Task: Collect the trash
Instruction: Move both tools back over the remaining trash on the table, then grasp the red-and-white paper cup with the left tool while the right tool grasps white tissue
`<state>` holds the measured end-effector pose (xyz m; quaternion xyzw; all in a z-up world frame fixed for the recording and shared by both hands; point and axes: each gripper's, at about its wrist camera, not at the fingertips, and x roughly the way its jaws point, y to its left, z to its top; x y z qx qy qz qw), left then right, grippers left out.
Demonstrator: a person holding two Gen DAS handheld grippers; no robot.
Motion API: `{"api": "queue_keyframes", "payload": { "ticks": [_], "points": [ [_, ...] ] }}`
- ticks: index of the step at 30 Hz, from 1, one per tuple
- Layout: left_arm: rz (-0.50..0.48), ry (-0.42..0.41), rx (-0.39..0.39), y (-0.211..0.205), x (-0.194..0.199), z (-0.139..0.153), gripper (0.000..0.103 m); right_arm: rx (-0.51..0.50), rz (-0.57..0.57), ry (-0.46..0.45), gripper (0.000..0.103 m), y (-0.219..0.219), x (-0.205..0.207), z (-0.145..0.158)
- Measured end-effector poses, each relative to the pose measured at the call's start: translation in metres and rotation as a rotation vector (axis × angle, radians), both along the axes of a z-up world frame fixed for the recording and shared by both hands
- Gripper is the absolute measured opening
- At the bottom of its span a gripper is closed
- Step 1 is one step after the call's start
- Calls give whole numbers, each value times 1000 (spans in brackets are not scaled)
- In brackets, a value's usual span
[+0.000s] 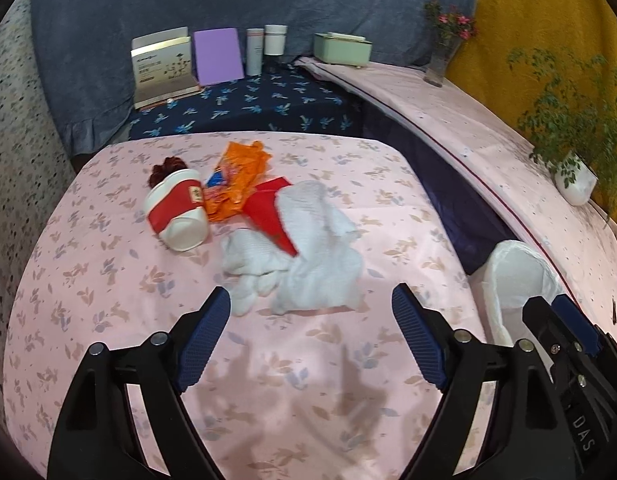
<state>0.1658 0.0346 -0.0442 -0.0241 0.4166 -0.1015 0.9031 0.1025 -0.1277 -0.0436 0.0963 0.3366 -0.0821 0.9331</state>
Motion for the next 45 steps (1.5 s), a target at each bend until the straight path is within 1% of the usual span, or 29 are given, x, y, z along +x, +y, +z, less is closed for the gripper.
{"api": "queue_keyframes", "payload": {
  "ticks": [5, 9, 14, 18, 24, 31, 38, 40, 42, 44, 45],
  "points": [
    [59, 23, 3, 32, 11, -9, 81, -1, 35, 24, 47, 21, 15, -8],
    [107, 41, -1, 57, 22, -18, 84, -5, 66, 44, 47, 39, 29, -16],
    [150, 63, -3, 79, 37, -28, 89, 2, 93, 71, 47, 55, 50, -29],
    [178, 86, -7, 93, 55, -38, 89, 4, 106, 95, 47, 64, 67, -40],
    [203, 112, -19, 105, 88, -51, 90, 14, 112, 131, 47, 71, 96, -58],
    [218, 148, -22, 108, 128, -69, 90, 28, 108, 166, 47, 71, 126, -79],
    [220, 189, -29, 110, 154, -91, 90, 46, 99, 196, 47, 69, 145, -98],
    [212, 195, -31, 109, 156, -96, 88, 51, 101, 206, 47, 69, 148, -103],
    [199, 201, -38, 108, 156, -99, 72, 56, 103, 218, 47, 69, 149, -108],
    [187, 209, -42, 106, 155, -102, 72, 62, 103, 222, 44, 68, 147, -111],
    [184, 202, -43, 105, 152, -101, 72, 65, 104, 223, 39, 69, 146, -112]
  ]
}}
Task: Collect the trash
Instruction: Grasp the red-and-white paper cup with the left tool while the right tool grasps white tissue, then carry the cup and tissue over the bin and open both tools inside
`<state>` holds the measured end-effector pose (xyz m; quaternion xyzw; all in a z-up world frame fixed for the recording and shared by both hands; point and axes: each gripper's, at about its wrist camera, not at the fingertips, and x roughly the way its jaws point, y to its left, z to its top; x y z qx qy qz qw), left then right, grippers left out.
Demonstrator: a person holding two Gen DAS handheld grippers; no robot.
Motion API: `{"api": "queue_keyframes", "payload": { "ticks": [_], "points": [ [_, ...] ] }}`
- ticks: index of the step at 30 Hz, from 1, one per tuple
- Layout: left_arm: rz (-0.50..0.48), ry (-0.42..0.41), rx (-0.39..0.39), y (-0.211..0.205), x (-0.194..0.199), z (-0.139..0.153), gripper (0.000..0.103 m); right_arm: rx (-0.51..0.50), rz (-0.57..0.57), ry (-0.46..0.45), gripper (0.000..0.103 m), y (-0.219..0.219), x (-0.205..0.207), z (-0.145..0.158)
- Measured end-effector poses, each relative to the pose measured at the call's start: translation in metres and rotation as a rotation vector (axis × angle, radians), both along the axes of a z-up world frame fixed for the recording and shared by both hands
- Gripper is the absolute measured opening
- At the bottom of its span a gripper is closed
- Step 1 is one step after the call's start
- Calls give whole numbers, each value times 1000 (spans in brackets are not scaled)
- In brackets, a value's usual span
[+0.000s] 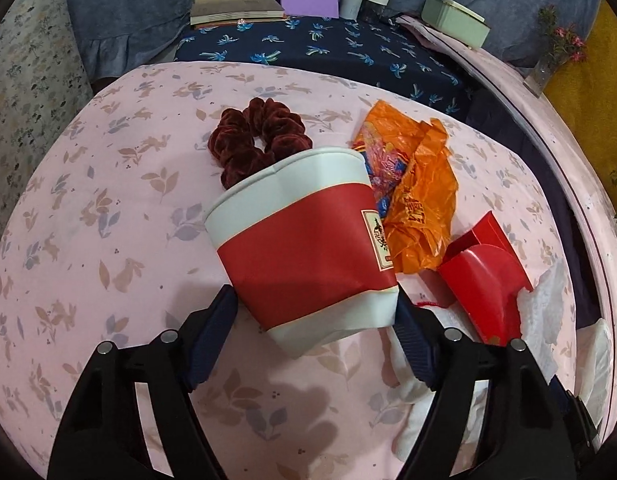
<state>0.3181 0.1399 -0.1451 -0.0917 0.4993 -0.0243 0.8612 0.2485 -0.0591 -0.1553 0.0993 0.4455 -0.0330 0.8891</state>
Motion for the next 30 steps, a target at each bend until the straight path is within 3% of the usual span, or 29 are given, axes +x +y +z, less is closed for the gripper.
{"api": "queue_keyframes", "payload": {
  "ticks": [2, 3, 4, 7, 19, 30],
  "points": [
    [-9, -11, 7, -3, -5, 2, 72, 2, 3, 3, 29, 1, -3, 0],
    [-16, -13, 6, -5, -8, 3, 64, 4, 5, 5, 23, 1, -4, 0],
    [-22, -9, 9, -7, -10, 4, 64, 4, 7, 5, 18, 1, -7, 1],
    [-26, -17, 5, -11, -20, 9, 64, 10, 7, -8, 10, -1, -14, 7],
    [-77, -88, 7, -38, -75, 53, 64, 14, -25, -114, 6, -21, -60, 55],
    [-183, -159, 30, -92, -123, 90, 64, 19, -94, -190, 6, -58, -109, 87]
  ]
}}
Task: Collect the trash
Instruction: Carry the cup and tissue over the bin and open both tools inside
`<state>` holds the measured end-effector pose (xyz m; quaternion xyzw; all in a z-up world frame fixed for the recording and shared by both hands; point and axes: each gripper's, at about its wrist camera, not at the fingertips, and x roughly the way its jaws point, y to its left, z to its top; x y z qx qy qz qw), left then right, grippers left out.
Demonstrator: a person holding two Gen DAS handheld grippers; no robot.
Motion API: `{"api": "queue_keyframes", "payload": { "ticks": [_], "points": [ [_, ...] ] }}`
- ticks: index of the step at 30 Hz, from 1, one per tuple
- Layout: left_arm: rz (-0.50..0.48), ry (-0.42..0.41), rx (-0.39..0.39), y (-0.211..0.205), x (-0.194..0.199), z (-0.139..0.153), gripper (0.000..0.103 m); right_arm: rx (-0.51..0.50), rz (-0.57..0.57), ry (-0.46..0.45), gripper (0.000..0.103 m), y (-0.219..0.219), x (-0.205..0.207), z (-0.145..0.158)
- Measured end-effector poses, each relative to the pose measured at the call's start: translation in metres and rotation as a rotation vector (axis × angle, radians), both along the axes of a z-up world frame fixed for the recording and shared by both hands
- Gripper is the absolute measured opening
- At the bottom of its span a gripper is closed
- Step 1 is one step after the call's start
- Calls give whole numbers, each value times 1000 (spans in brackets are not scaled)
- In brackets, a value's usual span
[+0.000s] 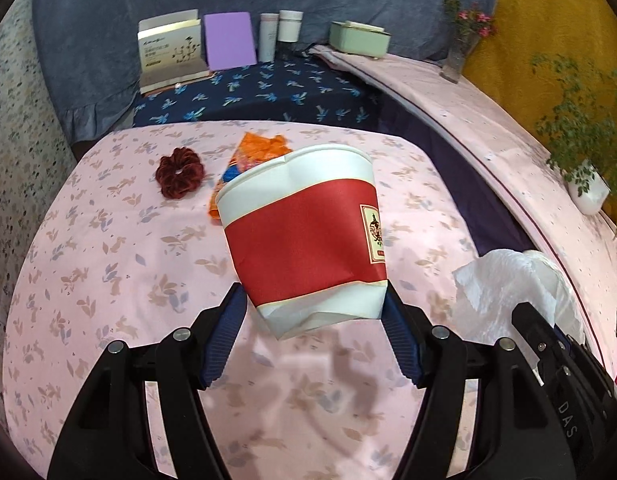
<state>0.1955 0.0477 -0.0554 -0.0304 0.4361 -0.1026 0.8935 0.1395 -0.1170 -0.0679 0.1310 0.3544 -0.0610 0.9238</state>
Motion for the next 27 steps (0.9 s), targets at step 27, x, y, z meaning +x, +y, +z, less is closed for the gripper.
{"api": "queue_keyframes", "payload": {
  "ticks": [27],
  "points": [
    [-338, -42, 67, -179, -66, 14, 64, 49, -288, -56, 6, -148, -95, 8]
  ]
}}
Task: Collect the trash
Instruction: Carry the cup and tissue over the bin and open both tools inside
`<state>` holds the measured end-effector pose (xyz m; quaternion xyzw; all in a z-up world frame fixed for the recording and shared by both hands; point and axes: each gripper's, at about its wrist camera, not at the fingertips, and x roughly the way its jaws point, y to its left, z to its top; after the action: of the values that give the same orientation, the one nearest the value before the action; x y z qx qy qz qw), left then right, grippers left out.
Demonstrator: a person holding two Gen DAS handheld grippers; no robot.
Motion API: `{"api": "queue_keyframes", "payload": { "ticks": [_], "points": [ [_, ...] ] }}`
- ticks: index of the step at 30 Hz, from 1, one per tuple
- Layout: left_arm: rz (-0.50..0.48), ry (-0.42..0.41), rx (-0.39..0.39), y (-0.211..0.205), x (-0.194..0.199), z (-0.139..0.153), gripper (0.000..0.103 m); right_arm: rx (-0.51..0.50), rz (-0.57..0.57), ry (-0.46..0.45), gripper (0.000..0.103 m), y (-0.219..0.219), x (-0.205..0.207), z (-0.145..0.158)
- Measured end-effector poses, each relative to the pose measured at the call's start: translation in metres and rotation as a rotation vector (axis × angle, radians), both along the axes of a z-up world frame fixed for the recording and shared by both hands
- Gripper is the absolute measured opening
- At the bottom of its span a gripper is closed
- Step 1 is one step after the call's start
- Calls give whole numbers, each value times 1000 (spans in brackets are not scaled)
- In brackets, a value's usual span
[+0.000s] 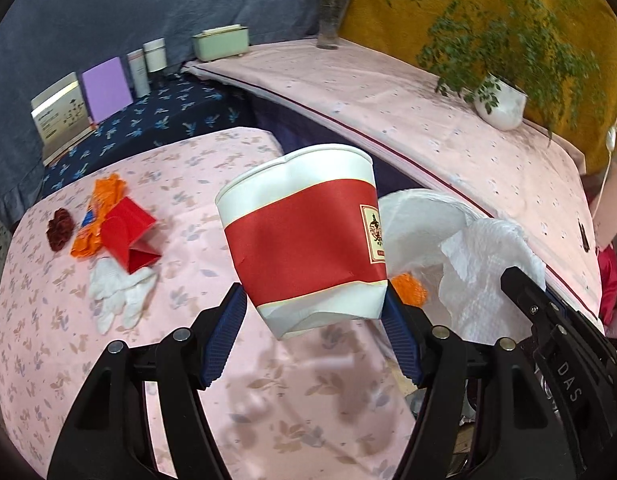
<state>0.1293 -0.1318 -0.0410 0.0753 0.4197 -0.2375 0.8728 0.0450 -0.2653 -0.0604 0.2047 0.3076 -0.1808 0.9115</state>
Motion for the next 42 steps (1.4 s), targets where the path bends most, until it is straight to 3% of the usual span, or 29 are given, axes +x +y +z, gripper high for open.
{"api": "queue_keyframes", "payload": {
  "ticks": [13, 17, 27, 33, 37, 42],
  "points": [
    [-157, 41, 13, -76, -7, -14, 65, 35, -100, 16, 6, -52, -20, -18],
    [-159, 44, 15, -84, -5, -17, 71, 42, -106, 24, 6, -59, -18, -24],
    [-112, 59, 26, -72, 9, -24, 71, 50, -87, 35, 6, -56, -2, -31],
    [-86, 59, 29, -62, 14, -26, 71, 44, -82, 35, 15, -50, 5, -30],
    [-62, 59, 29, -54, 17, -26, 74, 29, -84, 23, 35, -45, 8, -26],
    [-40, 61, 27, -44, 19, -27, 75, 20, -74, 17, 36, -39, 11, -21]
  ]
}}
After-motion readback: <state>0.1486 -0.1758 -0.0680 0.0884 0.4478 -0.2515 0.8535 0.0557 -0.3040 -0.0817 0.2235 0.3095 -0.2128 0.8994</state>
